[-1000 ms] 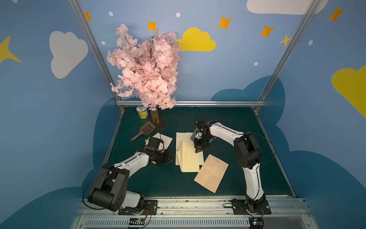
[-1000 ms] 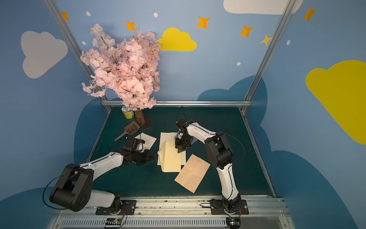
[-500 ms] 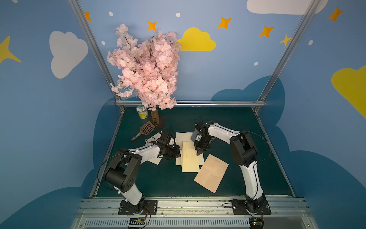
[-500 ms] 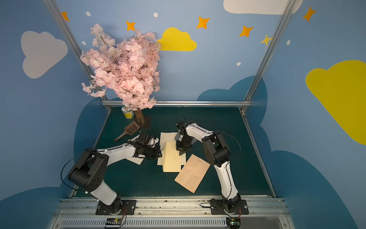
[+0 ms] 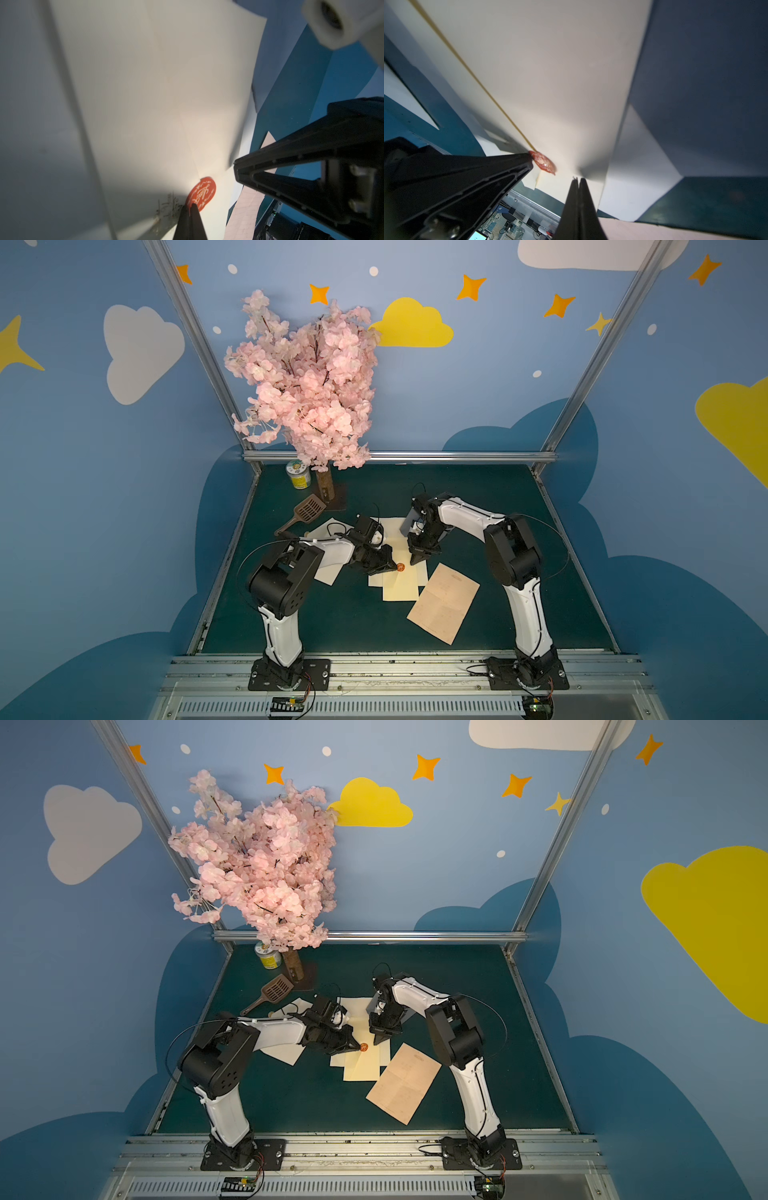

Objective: Fold the letter paper in half and place it into the envelope
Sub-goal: Fold the envelope flap on the envelope.

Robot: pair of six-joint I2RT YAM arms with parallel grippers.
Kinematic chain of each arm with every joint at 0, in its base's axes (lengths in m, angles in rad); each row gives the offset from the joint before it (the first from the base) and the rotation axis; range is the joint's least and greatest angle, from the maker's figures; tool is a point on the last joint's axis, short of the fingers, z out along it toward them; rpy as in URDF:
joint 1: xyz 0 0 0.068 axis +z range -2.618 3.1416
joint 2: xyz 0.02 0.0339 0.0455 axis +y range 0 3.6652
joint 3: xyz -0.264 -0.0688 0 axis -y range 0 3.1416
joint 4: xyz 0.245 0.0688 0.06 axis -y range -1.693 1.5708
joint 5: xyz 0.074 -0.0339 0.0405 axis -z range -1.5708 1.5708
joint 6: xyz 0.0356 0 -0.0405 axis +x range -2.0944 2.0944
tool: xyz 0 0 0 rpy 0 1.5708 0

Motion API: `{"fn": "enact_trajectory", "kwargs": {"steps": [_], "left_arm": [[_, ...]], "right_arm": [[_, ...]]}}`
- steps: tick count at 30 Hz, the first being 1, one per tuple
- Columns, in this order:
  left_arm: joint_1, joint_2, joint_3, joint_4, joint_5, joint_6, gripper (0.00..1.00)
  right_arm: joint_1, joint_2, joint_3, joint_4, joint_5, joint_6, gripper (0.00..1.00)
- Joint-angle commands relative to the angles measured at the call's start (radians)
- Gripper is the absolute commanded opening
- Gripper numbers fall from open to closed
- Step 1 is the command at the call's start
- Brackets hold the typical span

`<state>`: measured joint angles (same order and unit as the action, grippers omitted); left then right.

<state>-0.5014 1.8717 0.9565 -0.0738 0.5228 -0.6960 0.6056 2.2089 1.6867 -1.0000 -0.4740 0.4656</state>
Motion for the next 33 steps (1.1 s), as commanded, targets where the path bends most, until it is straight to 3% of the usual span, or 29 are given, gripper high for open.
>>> {"fn": "enact_trajectory", "kwargs": {"steps": [1,10,33], "left_arm": [[-0.006,0.041,0.006,-0.012,-0.003,0.006,0.03],[-0.025,0.066,0.021,-0.05,-0.007,0.028,0.03],[-0.03,-0.003,-0.011,-0.179,-0.03,0.113,0.03]], "right_arm": [[-0.003,-0.083,-0.018,-0.008,-0.059,-0.01,0.0],[0.014,-0.07,-0.049,0.055,-0.133,0.016,0.0],[0.022,0.097,-0.018,0.083,-0.096,0.013,0.0]]}}
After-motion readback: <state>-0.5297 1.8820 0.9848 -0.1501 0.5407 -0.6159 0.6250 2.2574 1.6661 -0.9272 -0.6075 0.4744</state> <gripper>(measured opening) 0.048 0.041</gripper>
